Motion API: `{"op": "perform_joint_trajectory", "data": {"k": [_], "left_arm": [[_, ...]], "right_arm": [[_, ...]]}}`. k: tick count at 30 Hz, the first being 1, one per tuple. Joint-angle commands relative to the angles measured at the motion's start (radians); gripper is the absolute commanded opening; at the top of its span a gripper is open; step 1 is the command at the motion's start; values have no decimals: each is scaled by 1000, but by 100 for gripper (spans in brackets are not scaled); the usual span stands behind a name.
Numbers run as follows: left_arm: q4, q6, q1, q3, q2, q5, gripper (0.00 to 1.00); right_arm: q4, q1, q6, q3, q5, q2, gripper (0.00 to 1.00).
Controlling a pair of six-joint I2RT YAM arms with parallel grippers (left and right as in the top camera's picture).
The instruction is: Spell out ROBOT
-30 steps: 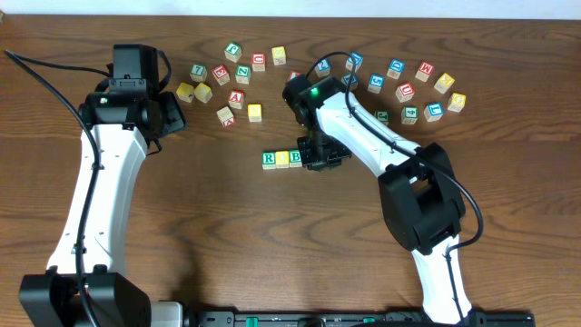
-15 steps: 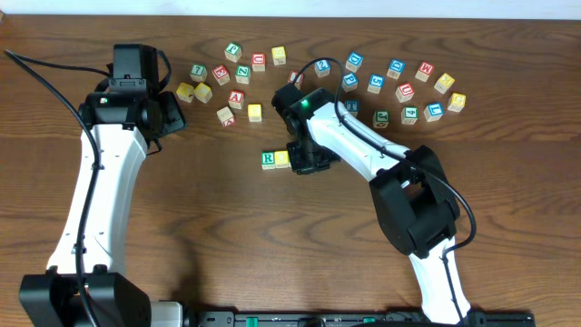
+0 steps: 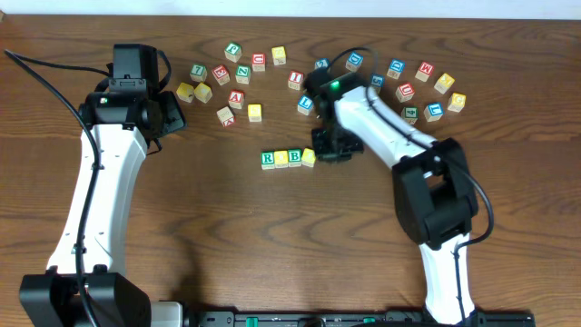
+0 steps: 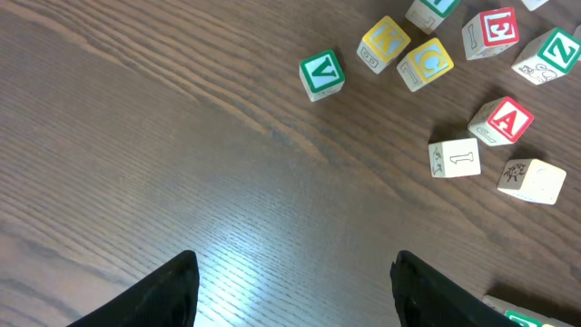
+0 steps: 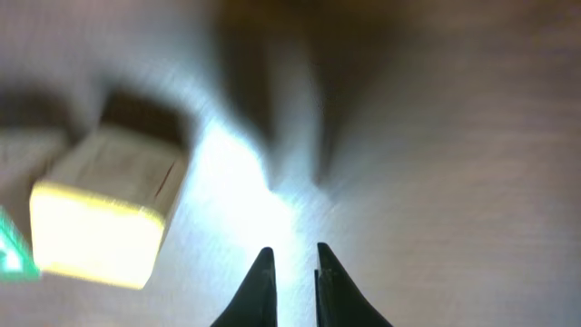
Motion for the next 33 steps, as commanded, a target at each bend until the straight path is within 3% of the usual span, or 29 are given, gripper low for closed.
{"op": "perform_joint_trajectory", "data": {"k": [1,25,33], "left_arm": [[2,10,4,17,11,-13,67],[1,10,4,17,11,-13,67],[1,10,4,17,11,-13,67]], "right_arm": [[35,-14,-3,10,-69,-35,9],[160,39,-5,5,-92,-35,10],[162,32,-7,13,-92,-43,6]]}}
